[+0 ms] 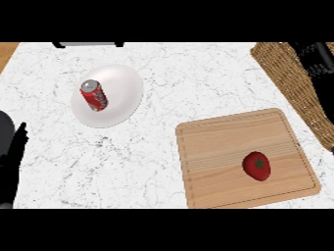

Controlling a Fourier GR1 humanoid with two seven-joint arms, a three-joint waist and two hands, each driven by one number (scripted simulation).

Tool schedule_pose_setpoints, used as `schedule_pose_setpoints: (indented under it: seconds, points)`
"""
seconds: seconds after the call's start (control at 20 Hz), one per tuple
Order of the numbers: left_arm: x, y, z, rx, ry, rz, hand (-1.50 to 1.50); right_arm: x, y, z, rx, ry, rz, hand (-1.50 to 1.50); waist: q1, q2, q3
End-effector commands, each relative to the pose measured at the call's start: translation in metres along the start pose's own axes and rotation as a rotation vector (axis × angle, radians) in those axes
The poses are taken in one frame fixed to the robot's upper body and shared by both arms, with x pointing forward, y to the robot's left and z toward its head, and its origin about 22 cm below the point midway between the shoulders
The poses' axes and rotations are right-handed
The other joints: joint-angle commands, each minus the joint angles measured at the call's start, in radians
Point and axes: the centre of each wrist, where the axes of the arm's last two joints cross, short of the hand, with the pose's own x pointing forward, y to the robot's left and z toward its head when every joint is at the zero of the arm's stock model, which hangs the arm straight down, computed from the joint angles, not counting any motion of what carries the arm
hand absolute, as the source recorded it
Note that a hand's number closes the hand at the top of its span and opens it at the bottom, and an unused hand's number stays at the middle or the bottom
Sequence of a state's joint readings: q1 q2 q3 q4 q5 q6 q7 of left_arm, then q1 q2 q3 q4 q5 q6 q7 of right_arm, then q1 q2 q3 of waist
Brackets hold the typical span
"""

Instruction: Pick the tomato from the cutting board and place it in the basket

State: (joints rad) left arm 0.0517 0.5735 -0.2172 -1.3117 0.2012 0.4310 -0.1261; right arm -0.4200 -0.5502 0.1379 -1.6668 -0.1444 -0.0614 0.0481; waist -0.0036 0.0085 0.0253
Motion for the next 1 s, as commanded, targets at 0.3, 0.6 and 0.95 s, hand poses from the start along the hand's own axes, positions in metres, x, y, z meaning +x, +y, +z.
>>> schedule_pose_setpoints:
  seconds: [0.3, 0.6, 0.95]
  points:
    - [0.042, -0.024, -0.019, -0.144, 0.021, 0.151, 0.00, -0.052, 0.002, 0.075, -0.282, -0.360, -0.208, 1.50, -0.117, -0.018, -0.013]
    - [0.084, -0.031, -0.044, -0.227, -0.014, 0.144, 0.00, -0.072, 0.096, 0.118, -0.615, -0.390, -0.203, -1.50, -0.039, -0.010, -0.024]
    - [0.076, -0.037, -0.040, -0.215, 0.012, 0.151, 0.00, -0.087, 0.055, 0.199, -0.580, 0.115, 0.309, -1.50, -0.054, -0.009, -0.034]
